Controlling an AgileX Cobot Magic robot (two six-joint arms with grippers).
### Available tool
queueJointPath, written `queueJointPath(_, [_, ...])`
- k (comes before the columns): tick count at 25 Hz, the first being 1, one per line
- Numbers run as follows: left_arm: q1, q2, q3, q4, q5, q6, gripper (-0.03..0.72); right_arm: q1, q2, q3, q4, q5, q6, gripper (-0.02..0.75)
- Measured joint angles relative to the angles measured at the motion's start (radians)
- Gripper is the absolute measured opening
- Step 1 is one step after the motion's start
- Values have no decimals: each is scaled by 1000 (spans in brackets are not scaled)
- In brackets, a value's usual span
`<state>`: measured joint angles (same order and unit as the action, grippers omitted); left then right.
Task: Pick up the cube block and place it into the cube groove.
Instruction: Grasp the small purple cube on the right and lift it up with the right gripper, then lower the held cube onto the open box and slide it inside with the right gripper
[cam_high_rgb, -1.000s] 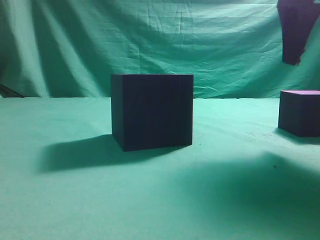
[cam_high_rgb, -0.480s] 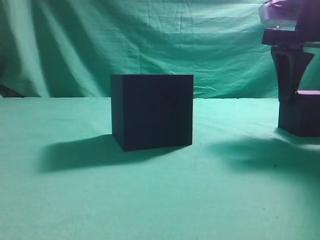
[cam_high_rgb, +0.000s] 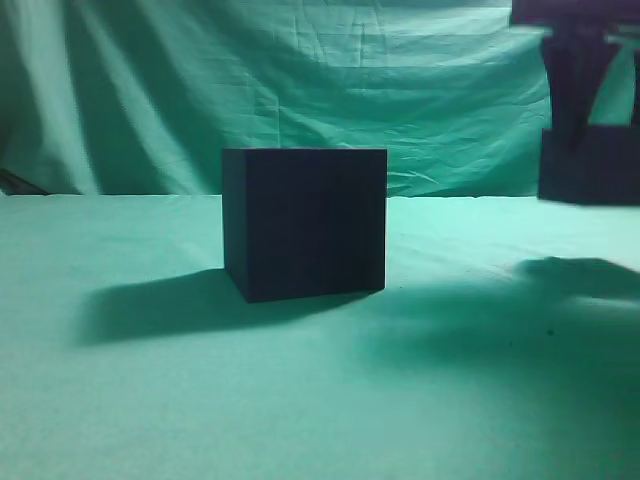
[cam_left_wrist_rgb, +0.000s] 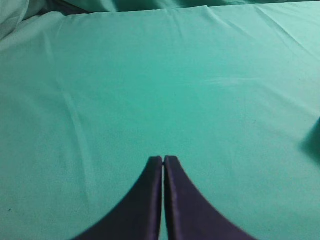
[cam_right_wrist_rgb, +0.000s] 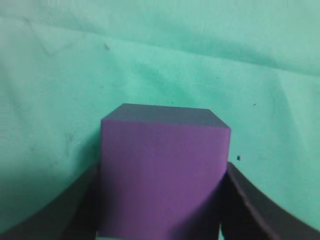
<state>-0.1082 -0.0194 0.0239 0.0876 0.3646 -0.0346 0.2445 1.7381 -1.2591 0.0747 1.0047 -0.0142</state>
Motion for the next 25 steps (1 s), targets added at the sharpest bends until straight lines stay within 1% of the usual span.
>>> queueJointPath(3, [0,0,0,0,0,0,0,4,-14,-97,36,94,-6,438])
queueJointPath(6, [0,0,0,0,0,0,0,50,-37,-179,61,169,-17,438])
queueJointPath(8, [0,0,0,0,0,0,0,116,-47,-225,73,198,-20,438])
queueJointPath(11, [0,0,0,0,0,0,0,240,-52,-264,82,205,-20,438])
queueJointPath(14, [0,0,0,0,0,0,0,362,-52,-270,86,183,8,438])
queueJointPath(16, [0,0,0,0,0,0,0,423,-50,-270,87,167,34,438])
queueJointPath(19, [0,0,0,0,0,0,0,475,-23,-283,87,154,65,438])
queueJointPath(22, [0,0,0,0,0,0,0,498,23,-306,87,158,84,438])
queueJointPath(25, [0,0,0,0,0,0,0,500,59,-328,83,163,117,438])
